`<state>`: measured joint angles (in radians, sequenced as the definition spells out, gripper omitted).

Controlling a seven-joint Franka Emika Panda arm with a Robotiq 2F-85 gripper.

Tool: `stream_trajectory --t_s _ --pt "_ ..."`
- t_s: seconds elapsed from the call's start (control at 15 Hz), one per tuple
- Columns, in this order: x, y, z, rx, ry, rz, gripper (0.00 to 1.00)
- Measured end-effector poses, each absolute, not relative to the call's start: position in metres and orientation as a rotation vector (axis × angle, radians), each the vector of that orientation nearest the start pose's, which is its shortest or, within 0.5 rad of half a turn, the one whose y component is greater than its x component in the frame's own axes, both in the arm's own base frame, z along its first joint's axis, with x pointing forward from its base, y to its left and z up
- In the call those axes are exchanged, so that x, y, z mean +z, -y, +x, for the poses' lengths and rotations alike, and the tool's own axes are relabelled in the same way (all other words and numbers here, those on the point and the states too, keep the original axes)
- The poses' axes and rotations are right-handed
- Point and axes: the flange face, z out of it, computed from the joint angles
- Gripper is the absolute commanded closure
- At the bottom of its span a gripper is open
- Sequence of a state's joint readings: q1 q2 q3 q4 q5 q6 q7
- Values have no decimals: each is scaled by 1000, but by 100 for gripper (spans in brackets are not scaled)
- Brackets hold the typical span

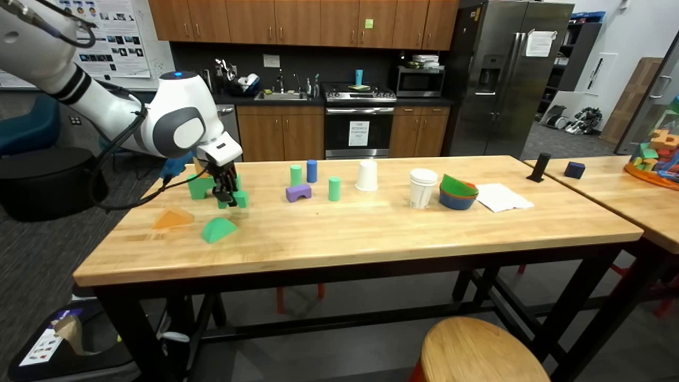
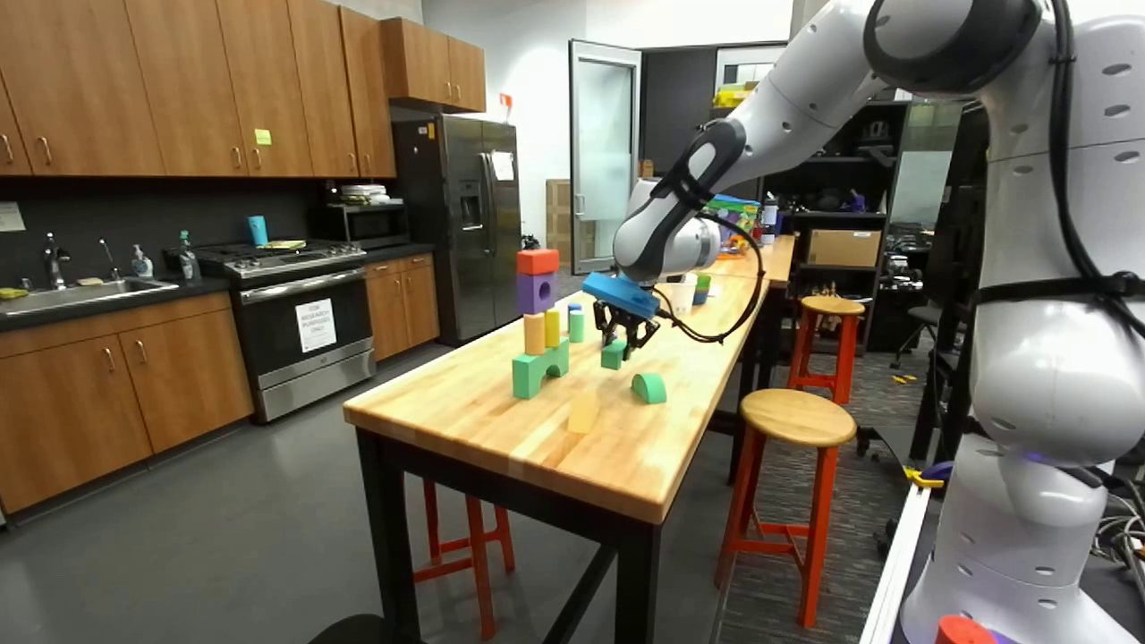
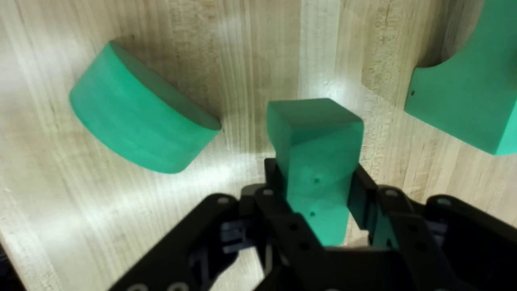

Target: Remove the green block from on top of the pile on the left and put it on the table

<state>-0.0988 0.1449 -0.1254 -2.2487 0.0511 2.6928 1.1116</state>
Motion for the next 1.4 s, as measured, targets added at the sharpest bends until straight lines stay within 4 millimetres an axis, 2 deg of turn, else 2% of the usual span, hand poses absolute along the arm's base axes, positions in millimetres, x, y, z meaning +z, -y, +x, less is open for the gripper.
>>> stream_trajectory --t_s 0.07,0.2,0.27,0.47,1.33,1.4 --pt "329 130 552 -399 -1890 -2305 34" --pt "324 133 557 -399 -1867 -2326 29" --pt "323 133 560 -407 -1846 -2340 48" --pt "324 127 563 -430 -1794 -2372 29" --pt "324 125 564 -434 -1778 -2384 29" --pt "324 125 564 -434 -1778 -2384 7"
